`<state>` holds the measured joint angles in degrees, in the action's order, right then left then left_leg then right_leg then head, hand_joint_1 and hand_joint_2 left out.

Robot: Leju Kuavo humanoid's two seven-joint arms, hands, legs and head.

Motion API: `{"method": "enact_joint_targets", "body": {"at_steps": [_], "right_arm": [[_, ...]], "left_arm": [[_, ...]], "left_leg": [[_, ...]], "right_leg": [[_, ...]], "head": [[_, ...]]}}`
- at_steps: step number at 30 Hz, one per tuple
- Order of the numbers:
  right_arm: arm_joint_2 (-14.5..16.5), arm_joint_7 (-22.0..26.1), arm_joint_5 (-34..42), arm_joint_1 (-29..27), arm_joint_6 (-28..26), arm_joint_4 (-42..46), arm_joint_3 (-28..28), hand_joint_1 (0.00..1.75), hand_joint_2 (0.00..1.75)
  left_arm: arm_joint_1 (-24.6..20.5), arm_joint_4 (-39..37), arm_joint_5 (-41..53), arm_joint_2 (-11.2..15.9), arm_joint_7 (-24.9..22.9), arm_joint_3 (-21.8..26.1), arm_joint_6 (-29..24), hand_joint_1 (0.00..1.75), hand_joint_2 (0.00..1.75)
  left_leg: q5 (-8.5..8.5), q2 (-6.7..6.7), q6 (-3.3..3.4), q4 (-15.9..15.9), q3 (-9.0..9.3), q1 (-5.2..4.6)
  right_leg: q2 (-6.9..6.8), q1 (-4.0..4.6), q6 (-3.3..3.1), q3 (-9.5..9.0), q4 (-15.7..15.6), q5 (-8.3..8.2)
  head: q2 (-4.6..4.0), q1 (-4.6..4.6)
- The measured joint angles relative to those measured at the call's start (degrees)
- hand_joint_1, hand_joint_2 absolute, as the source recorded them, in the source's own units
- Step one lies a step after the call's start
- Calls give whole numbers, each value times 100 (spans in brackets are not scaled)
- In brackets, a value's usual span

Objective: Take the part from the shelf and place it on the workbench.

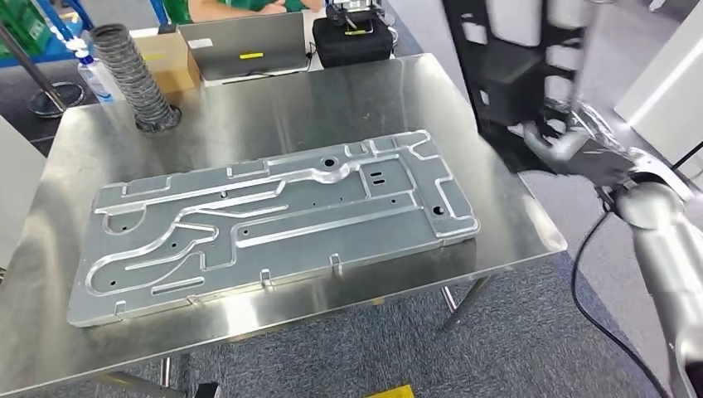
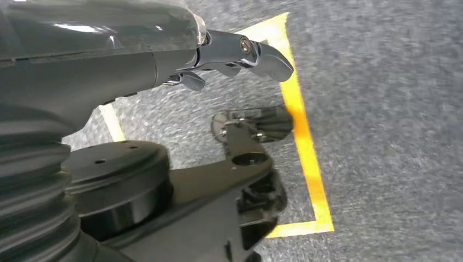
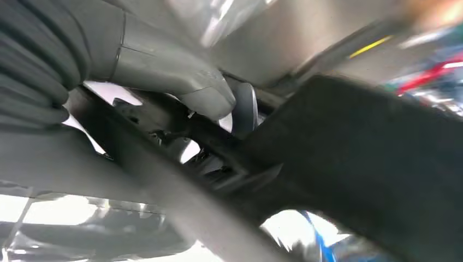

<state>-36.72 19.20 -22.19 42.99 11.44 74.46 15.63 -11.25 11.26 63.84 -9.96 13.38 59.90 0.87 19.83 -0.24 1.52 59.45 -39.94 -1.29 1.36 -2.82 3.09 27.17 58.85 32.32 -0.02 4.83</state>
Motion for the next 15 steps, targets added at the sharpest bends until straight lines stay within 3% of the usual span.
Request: {"method": "enact_joint_targets", "body": {"at_steps": [2, 5, 6, 7, 8, 10, 11, 13, 15], "right_arm": [[181, -109, -1180, 653, -588, -311, 558, 175, 175], [481, -238, -2060, 1306, -938, -730, 1346, 175, 175], [588, -266, -2205, 1453, -938, -867, 1573, 175, 175], [715, -290, -2329, 1597, -923, -1014, 1795, 175, 175], [862, -309, -2428, 1751, -914, -1167, 2004, 175, 175], [1181, -318, -2506, 2050, -930, -1472, 2354, 175, 175], [1326, -311, -2512, 2177, -951, -1607, 2489, 175, 175], [1558, -290, -2497, 2354, -995, -1827, 2686, 175, 175], [1716, -269, -2436, 2486, -1056, -1983, 2804, 175, 175]], "left_arm": [[-132, 1, 67, -5, 0, -56, 20, 0, 175], [-247, 2, 97, -25, 7, -110, 33, 0, 175], [-252, 2, 97, -33, 18, -119, 34, 0, 175], [-250, 2, 94, -44, 32, -126, 33, 0, 175], [-248, 2, 89, -57, 48, -134, 31, 0, 175], [-259, 1, 80, -91, 67, -146, 26, 0, 175], [-270, -1, 76, -108, 71, -150, 21, 0, 175], [-282, -3, 66, -131, 78, -152, 16, 0, 175], [-281, -2, 57, -132, 86, -152, 4, 0, 175]], "left_leg": [[25, 17, 77, -46, 43, 6], [91, -2, 180, -68, 101, -6], [122, -24, 195, -65, 127, -17], [155, -50, 200, -60, 159, -27], [191, -71, 196, -52, 194, -36], [261, -97, 176, -30, 249, -53], [286, -107, 162, -14, 259, -60], [306, -125, 132, -6, 252, -57], [323, -138, 94, -18, 240, -51]], "right_leg": [[-72, -7, 7, 128, 259, 151], [-134, 74, -31, 791, 1346, 516], [-133, 94, -43, 1009, 1605, 512], [-133, 112, -67, 1149, 1654, 373], [-132, 134, -104, 1197, 1477, 114], [-128, 201, -203, 1104, 764, -491], [-126, 231, -245, 1034, 451, -675], [-123, 278, -291, 947, 170, -727], [-131, 262, -311, 892, 56, -712]], "head": [[0, -1], [0, -1], [0, -1], [0, -1], [0, -1], [0, -1], [0, -1], [0, 0], [0, 0]]}}
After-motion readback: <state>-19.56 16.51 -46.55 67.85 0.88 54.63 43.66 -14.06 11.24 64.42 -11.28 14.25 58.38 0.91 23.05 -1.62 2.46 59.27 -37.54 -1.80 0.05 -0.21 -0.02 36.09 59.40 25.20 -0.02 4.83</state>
